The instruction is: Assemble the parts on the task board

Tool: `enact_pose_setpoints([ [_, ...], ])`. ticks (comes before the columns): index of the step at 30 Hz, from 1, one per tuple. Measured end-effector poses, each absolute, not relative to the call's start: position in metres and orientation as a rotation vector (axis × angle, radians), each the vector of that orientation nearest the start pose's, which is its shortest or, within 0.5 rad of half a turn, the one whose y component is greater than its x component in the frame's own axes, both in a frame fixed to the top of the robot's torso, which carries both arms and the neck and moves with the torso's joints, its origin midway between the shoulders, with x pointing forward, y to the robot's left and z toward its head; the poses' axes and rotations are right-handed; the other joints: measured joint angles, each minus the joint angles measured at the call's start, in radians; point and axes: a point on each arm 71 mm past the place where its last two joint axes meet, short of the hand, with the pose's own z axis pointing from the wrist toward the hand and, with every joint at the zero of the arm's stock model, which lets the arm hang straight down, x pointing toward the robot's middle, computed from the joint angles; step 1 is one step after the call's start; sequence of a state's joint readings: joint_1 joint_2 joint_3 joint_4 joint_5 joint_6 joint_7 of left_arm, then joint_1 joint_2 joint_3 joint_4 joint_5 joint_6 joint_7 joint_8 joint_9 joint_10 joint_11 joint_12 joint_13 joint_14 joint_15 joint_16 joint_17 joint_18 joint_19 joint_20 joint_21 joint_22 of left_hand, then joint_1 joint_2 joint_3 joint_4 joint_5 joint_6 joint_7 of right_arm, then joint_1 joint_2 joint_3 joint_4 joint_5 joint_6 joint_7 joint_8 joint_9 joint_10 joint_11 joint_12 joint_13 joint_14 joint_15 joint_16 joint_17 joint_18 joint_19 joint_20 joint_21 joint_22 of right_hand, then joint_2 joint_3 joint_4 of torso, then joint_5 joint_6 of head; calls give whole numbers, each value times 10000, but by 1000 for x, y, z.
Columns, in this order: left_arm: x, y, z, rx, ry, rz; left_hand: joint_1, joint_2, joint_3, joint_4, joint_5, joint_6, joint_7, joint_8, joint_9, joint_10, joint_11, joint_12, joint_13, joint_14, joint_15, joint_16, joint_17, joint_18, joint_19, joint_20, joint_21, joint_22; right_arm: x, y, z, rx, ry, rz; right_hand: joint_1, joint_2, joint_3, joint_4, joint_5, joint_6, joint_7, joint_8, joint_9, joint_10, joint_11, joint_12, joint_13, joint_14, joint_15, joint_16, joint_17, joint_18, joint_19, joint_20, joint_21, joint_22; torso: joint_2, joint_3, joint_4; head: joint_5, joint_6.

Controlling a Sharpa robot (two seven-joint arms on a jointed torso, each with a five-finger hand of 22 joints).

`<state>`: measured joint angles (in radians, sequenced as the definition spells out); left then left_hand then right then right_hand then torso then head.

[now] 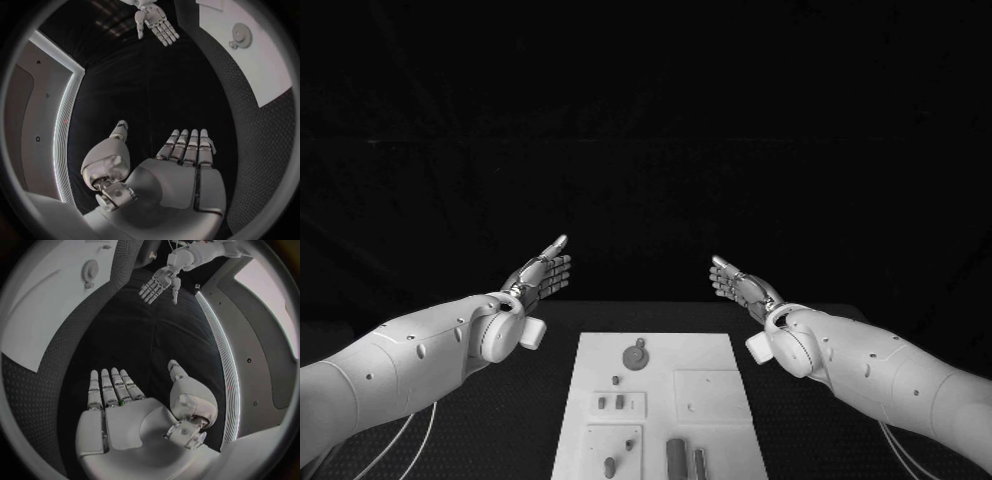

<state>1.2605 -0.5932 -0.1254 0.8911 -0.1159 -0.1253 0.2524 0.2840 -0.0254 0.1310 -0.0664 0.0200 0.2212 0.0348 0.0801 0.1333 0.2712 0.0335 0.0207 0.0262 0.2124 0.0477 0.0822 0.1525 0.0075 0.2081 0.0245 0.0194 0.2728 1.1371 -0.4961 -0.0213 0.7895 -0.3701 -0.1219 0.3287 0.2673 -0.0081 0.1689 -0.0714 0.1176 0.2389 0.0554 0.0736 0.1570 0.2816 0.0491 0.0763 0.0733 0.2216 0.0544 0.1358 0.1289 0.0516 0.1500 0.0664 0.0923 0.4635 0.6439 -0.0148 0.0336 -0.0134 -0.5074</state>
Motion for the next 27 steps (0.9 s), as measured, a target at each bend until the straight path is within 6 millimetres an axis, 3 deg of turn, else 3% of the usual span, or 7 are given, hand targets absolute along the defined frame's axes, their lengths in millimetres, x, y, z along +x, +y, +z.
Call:
enact_pose_setpoints([
  [2, 579, 265, -212, -10650, 15352, -12179, -834, 77, -385, 198, -56, -655, -103, -234, -395, -802, -99, -33, -78, -629, -143, -244, -452, 1, -616, -74, -20, -808, 575, -238, -249, 8664, 15758, 11932, -806, 25, -513, 217, -360, -729, -168, -225, -479, -854, -148, -231, -224, -670, -163, -412, -389, -114, -459, -203, -278, -1398, -105, 13, -33, 21, -130],
  [4, 573, 257, -216, -10731, 15360, -12353, -1369, 124, -635, 322, -56, -1069, -170, -388, -646, -1314, -162, -91, -127, -1030, -231, -401, -739, 1, -1006, -119, -81, -1321, 571, -234, -250, 8733, 15709, 12090, -1289, 40, -817, 347, -569, -1159, -268, -358, -763, -1364, -239, -364, -353, -1072, -260, -657, -621, -225, -727, -326, -444, -2240, -255, 37, -81, 49, -305],
  [9, 549, 234, -226, -11072, 15104, -12857, -2198, 200, -992, 542, -116, -1717, -267, -607, -1034, -2101, -263, -134, -201, -1647, -380, -624, -1182, 2, -1608, -188, -124, -2117, 552, -221, -247, 9072, 15290, 12630, -2068, 61, -1289, 577, -912, -1847, -422, -544, -1220, -2182, -385, -573, -567, -1720, -415, -1053, -1000, -228, -1151, -530, -714, -3594, -633, 94, -214, 104, -681],
  [12, 532, 221, -230, -11289, 14863, -13088, -2593, 230, -1197, 616, -146, -2023, -329, -726, -1223, -2490, -301, -139, -226, -1941, -452, -748, -1399, 3, -1907, -241, -144, -2503, 539, -213, -244, 9381, 14959, 12900, -2297, 68, -1439, 645, -983, -2047, -497, -602, -1363, -2431, -428, -650, -632, -1905, -485, -1147, -1113, -378, -1257, -613, -778, -4012, -809, 120, -267, 124, -833],
  [20, 484, 194, -232, -11917, 13808, -13244, -2767, 257, -1275, 661, -166, -2160, -349, -771, -1321, -2659, -334, -139, -251, -2088, -476, -787, -1516, 5, -2047, -244, -160, -2715, 496, -194, -235, 10604, 13874, 13301, -2615, 80, -1645, 713, -1141, -2343, -555, -702, -1556, -2780, -492, -728, -721, -2168, -541, -1324, -1268, -380, -1453, -667, -888, -4615, -970, 146, -326, 133, -923],
  [27, 464, 188, -228, -12185, 13028, -12855, -2767, 257, -1275, 661, -166, -2160, -349, -771, -1325, -2659, -334, -139, -253, -2088, -476, -787, -1516, 4, -2047, -244, -159, -2719, 469, -188, -227, 11518, 13111, 13050, -2615, 81, -1645, 713, -1141, -2343, -555, -701, -1562, -2780, -492, -728, -724, -2169, -540, -1324, -1279, -379, -1453, -667, -888, -4626, -993, 149, -335, 134, -926],
])
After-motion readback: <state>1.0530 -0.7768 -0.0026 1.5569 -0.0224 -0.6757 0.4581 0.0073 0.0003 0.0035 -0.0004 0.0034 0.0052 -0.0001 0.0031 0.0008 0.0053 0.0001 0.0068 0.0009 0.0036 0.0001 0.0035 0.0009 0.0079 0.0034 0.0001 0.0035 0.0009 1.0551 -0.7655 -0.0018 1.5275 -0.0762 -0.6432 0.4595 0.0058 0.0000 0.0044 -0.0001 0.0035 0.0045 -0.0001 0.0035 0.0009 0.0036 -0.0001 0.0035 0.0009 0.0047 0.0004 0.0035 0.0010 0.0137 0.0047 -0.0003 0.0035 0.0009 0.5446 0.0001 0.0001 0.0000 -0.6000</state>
